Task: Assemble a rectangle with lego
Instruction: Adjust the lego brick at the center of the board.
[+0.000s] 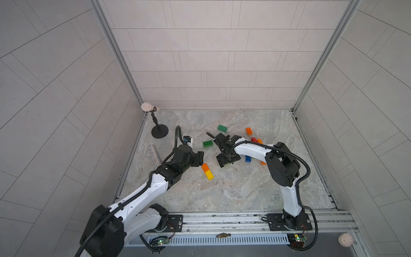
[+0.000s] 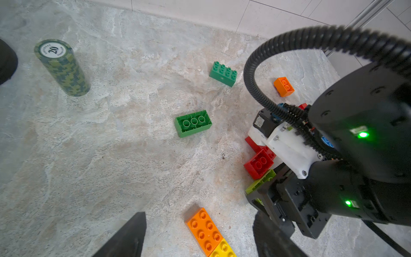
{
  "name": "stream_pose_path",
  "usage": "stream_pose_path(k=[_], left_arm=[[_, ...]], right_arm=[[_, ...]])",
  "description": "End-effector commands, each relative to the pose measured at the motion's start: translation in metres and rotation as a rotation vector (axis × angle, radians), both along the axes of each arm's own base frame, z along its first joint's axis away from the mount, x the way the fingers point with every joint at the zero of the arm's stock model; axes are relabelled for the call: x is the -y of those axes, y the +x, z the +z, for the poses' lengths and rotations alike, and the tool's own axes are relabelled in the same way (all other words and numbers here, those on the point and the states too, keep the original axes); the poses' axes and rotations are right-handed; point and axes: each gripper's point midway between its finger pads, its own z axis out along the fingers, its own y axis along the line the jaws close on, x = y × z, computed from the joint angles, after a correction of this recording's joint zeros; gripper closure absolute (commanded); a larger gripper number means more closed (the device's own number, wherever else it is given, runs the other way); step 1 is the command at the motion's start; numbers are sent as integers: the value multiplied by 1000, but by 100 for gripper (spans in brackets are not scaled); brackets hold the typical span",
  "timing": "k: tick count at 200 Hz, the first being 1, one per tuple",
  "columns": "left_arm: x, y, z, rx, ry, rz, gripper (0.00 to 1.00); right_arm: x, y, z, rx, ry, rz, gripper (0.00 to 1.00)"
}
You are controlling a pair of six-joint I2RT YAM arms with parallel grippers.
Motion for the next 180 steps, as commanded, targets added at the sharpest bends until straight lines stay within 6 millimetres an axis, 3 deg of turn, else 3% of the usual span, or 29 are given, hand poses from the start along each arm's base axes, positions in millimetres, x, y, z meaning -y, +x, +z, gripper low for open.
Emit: stream_pose_path(k=[1, 18, 37, 60, 70, 98, 112, 121, 140, 158, 180], left_arm=[[1, 2, 2, 14, -30, 2, 19], [-4, 3, 9, 52, -41, 5, 19], [-8, 4, 31, 201, -84, -12, 19], [21, -4, 70, 510, -177, -189, 15], [33, -1, 79, 565, -194, -232, 13], [88, 7, 67, 589, -192, -428, 7], [109, 5, 81, 710, -280, -485, 6], [123, 4, 80, 727, -335, -544, 1], [156, -5, 76, 734, -322, -658, 0], [169, -7, 74, 727, -330, -697, 0], [171, -4, 72, 735, -319, -702, 1]], right_arm=[[0, 6, 8, 31, 0, -25, 27], [-1, 3, 20, 21, 63, -43, 36], [3, 0, 49, 9, 207, -86, 41], [13, -3, 93, -26, 444, -168, 43], [20, -3, 108, -36, 510, -197, 43], [29, -8, 144, -47, 628, -227, 44], [28, -9, 159, -43, 683, -237, 44], [25, -11, 169, -42, 713, -237, 44], [20, -15, 181, -50, 767, -237, 45], [17, -21, 187, -71, 806, -234, 45], [13, -31, 192, -101, 846, -220, 46]])
